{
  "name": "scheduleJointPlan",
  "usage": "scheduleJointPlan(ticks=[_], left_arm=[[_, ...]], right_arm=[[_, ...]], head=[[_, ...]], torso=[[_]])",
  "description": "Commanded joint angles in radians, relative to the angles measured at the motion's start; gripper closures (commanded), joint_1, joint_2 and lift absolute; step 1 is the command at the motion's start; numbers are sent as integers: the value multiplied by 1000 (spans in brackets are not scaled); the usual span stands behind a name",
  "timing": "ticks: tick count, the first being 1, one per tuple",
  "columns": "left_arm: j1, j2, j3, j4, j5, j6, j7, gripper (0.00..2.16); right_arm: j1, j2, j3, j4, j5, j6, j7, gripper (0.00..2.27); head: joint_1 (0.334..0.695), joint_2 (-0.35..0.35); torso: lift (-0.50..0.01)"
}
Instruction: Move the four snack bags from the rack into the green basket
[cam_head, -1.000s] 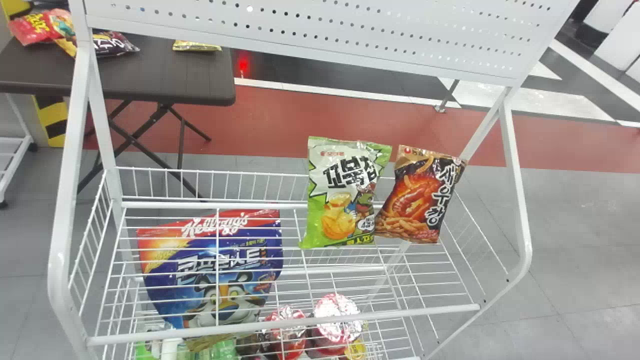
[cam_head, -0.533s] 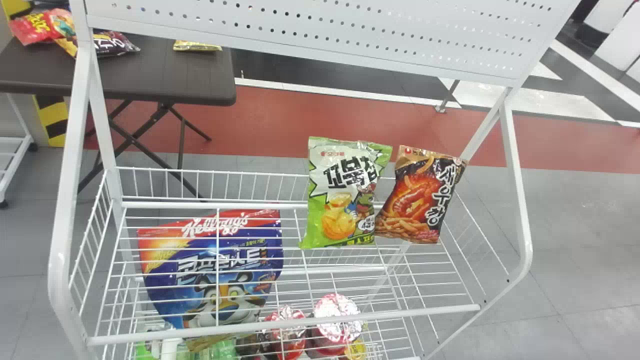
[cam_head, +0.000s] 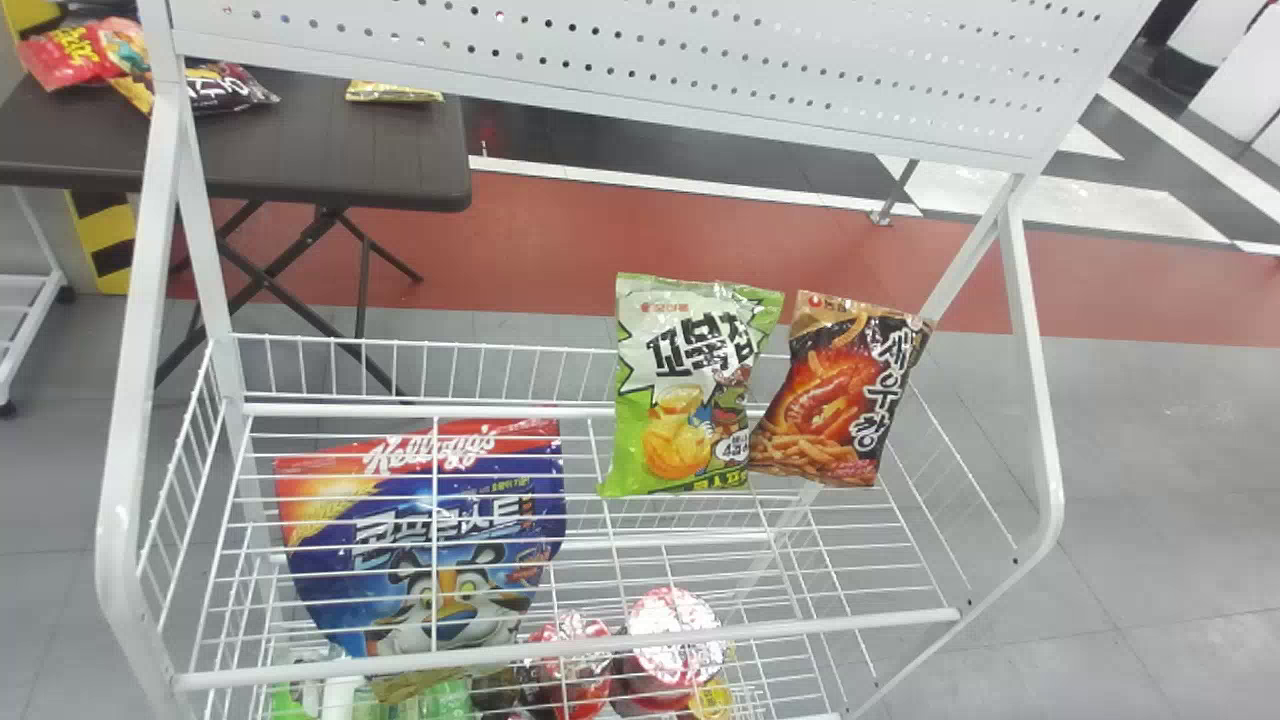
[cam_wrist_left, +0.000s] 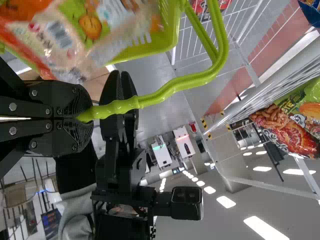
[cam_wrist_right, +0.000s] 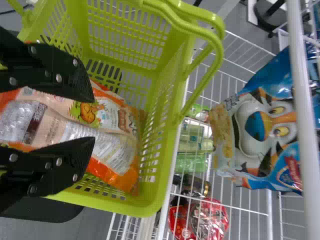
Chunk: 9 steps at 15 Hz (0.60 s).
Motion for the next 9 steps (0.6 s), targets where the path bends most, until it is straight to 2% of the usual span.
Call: scheduleJointPlan(ticks=[1, 5, 8, 9], left_arm=[[-2, -1, 0, -1, -1, -1, 0, 2024], [1, 0, -2, -2, -1, -1, -2, 2024], [6, 0, -2, -10, -3, -1, -3, 2024], [9, 0, -5, -13, -3, -1, -3, 2024]], right_arm=[[15, 3, -35, -28, -20, -70, -2, 49], [-4, 29, -117, -53, -64, -408, -58, 39], [-123, 68, -153, -22, -83, -586, -134, 66], [-176, 68, -159, 4, -83, -586, -164, 66]], head=[[695, -350], [695, -350], [695, -350], [695, -350]], torso=[[0], [0], [0], [0]])
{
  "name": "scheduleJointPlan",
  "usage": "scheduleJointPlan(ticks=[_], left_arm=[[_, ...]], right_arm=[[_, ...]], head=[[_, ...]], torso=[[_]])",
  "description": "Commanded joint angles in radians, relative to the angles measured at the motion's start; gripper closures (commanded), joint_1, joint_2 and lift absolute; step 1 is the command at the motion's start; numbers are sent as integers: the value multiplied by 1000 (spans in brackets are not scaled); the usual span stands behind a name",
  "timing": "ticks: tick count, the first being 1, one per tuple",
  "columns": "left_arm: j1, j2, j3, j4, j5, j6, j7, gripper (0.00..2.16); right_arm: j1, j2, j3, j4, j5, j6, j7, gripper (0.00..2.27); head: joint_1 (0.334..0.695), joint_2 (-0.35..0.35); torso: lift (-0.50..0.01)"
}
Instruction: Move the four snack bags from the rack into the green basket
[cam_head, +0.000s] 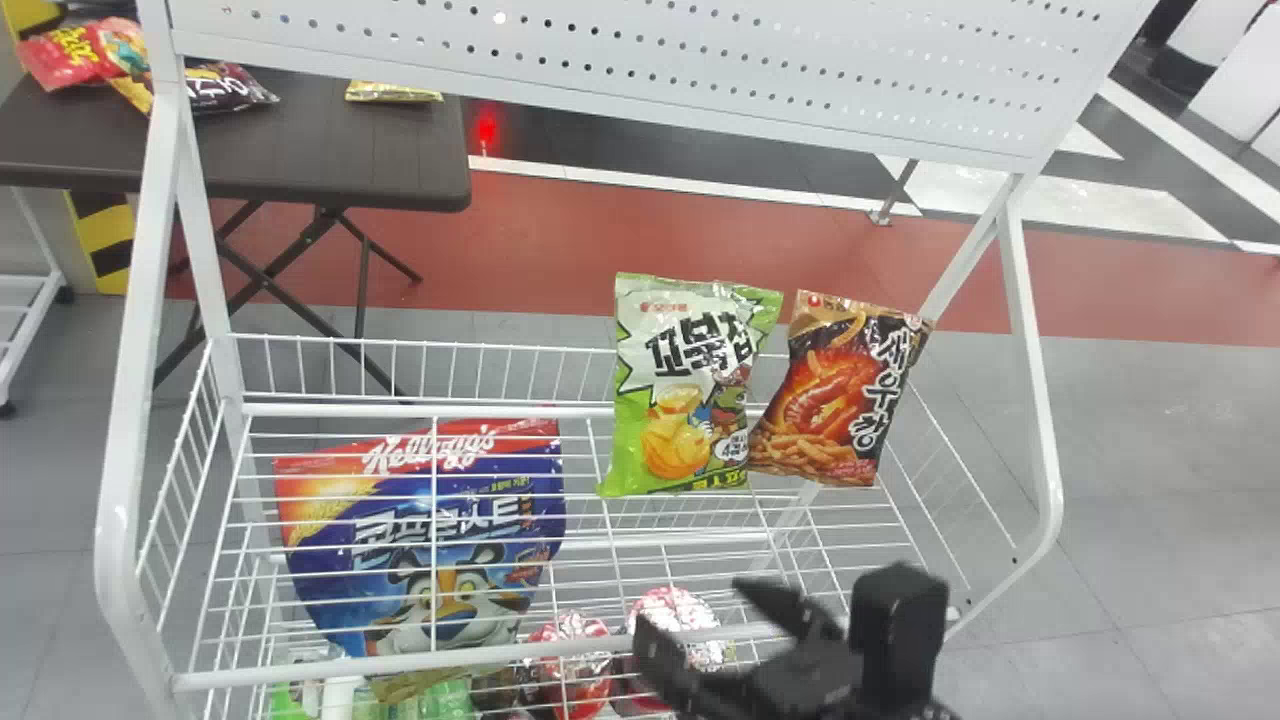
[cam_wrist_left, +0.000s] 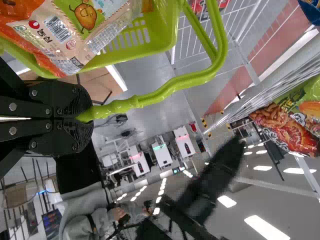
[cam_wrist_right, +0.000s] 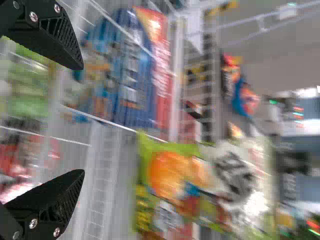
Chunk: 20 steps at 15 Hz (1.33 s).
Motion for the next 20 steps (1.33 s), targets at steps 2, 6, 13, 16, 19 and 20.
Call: scheduleJointPlan(ticks=[2, 6, 13, 16, 19, 20], left_arm=[[7, 2, -4, -11, -4, 3, 2, 2024], [10, 6, -4, -22, -4, 6, 3, 2024], [5, 9, -4, -26, -8, 12, 6, 2024], [1, 8, -16, -26, -15, 15, 8, 2024], [1, 8, -18, -26, -15, 15, 8, 2024], [1, 8, -18, -26, -15, 12, 8, 2024]], right_arm=[[-196, 7, -19, 133, 12, -39, -71, 80], [-400, 4, -32, 355, 51, -147, -151, 80], [-538, -13, -52, 507, 76, -70, -68, 2121], [-506, -13, -51, 480, 73, -134, -20, 2186], [-451, -13, -63, 417, 51, -220, 10, 2186], [-422, -13, -69, 358, 33, -186, 26, 2186]], head=[[695, -350], [695, -350], [695, -350], [695, -350], [695, -350], [695, -350]], torso=[[0], [0], [0], [0], [0], [0]])
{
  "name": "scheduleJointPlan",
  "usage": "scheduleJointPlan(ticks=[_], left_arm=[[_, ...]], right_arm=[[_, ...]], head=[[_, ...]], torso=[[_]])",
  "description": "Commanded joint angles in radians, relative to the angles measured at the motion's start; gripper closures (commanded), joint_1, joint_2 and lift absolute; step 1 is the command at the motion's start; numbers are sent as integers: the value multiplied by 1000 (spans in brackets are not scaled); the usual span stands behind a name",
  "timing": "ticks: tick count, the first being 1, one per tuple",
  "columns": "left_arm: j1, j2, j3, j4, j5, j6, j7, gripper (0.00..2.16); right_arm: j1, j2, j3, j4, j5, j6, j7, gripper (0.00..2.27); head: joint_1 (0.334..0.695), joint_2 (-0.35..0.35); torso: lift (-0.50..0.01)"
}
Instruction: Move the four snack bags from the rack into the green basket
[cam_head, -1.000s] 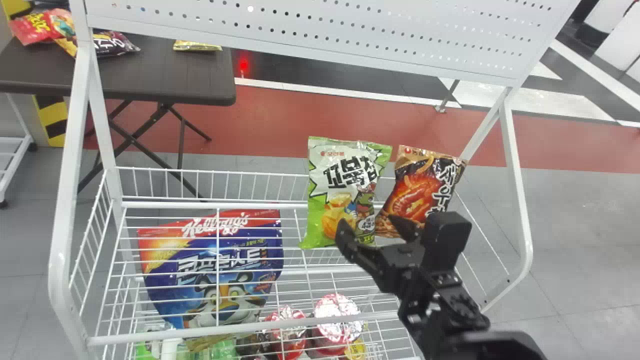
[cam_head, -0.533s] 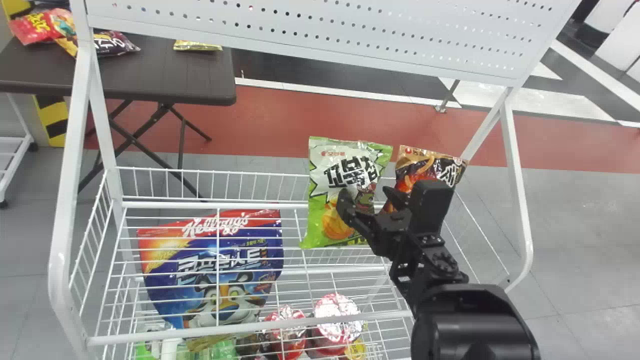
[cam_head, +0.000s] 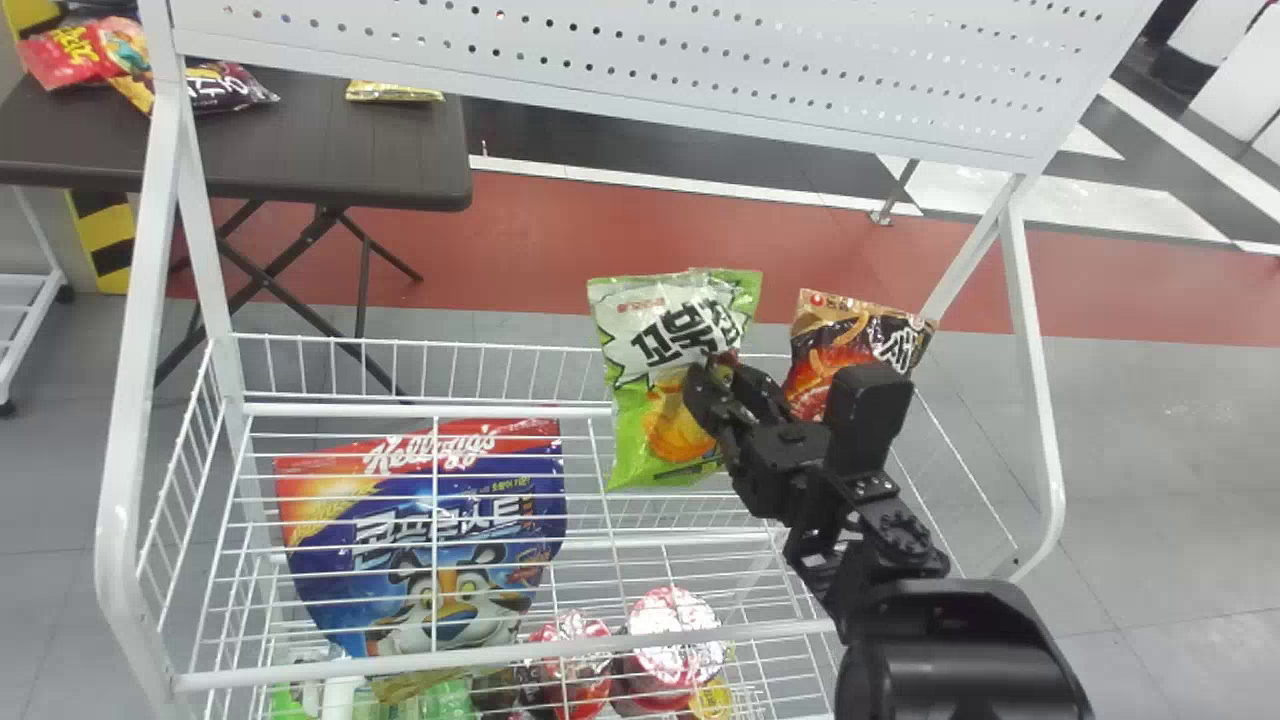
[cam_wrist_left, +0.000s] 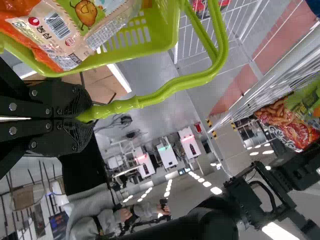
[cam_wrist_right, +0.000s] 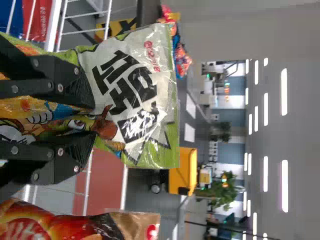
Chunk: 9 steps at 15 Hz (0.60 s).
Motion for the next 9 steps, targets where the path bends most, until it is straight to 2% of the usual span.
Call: scheduleJointPlan(ticks=[1, 4, 6, 9], left_arm=[[0, 0, 0, -1, 0, 1, 0, 2024], [1, 0, 3, 0, 0, -2, 0, 2024], [1, 0, 3, -1, 0, -2, 0, 2024], [6, -3, 6, 0, 0, -5, 0, 2024]], right_arm=[[70, 1, -17, -129, -44, 74, 32, 2186], [258, 4, -42, -349, -124, 197, 98, 2186], [396, 7, -56, -471, -177, 249, 115, 2186], [556, 20, -106, -584, -271, 393, 193, 2186]], head=[[695, -350], [695, -350], [695, -350], [695, -350]], torso=[[0], [0], [0], [0]])
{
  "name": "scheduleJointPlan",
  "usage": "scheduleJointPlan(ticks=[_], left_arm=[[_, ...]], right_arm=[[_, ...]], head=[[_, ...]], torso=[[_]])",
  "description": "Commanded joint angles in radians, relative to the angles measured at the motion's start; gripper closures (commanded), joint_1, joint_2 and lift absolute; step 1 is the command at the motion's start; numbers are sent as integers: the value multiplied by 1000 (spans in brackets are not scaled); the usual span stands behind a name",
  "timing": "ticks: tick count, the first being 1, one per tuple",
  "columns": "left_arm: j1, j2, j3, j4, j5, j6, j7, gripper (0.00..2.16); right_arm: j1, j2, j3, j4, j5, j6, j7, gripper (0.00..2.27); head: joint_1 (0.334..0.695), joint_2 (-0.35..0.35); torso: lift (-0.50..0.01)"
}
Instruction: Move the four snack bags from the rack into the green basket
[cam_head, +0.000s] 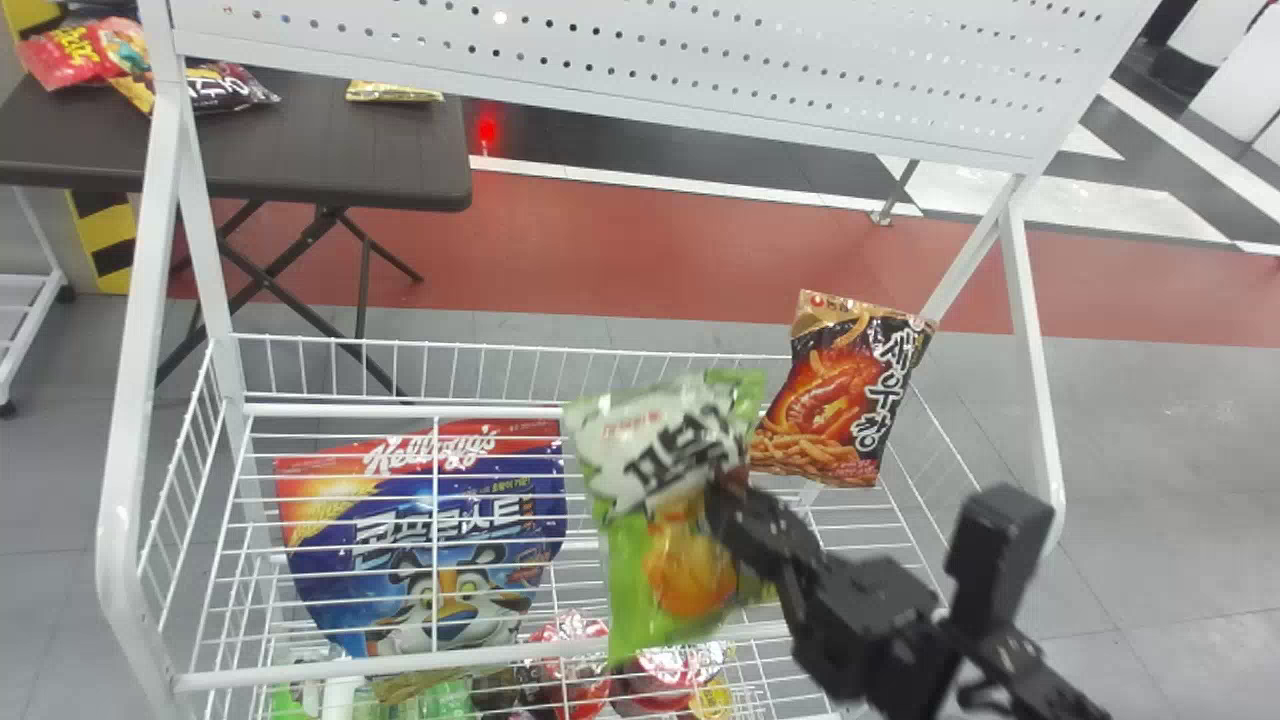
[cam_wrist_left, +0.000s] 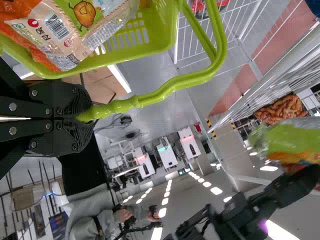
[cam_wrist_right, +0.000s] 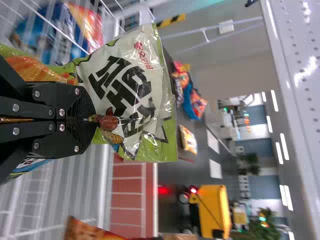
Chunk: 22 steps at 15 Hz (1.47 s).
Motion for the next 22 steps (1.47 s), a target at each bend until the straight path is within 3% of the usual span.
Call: scheduleJointPlan(ticks=[1, 5, 8, 13, 22], left_arm=[[5, -4, 4, 3, 2, -6, 0, 2024], [5, -9, 3, 6, 2, -12, 2, 2024], [5, -9, 1, 4, 2, -12, 6, 2024], [7, -6, -4, -3, -1, -9, 6, 2024], [17, -4, -11, -23, -6, -9, 6, 2024]], right_arm=[[85, 15, -53, -51, -74, 170, 68, 2186], [107, 15, -102, 21, -83, 493, 194, 2186], [85, -8, -103, 163, -63, 529, 222, 2186], [33, -38, 21, 304, 38, 499, 208, 2186], [-94, -20, 271, 423, 42, 443, 107, 2186]], head=[[695, -350], [695, -350], [695, -350], [695, -350], [695, -350]], torso=[[0], [0], [0], [0], [0]])
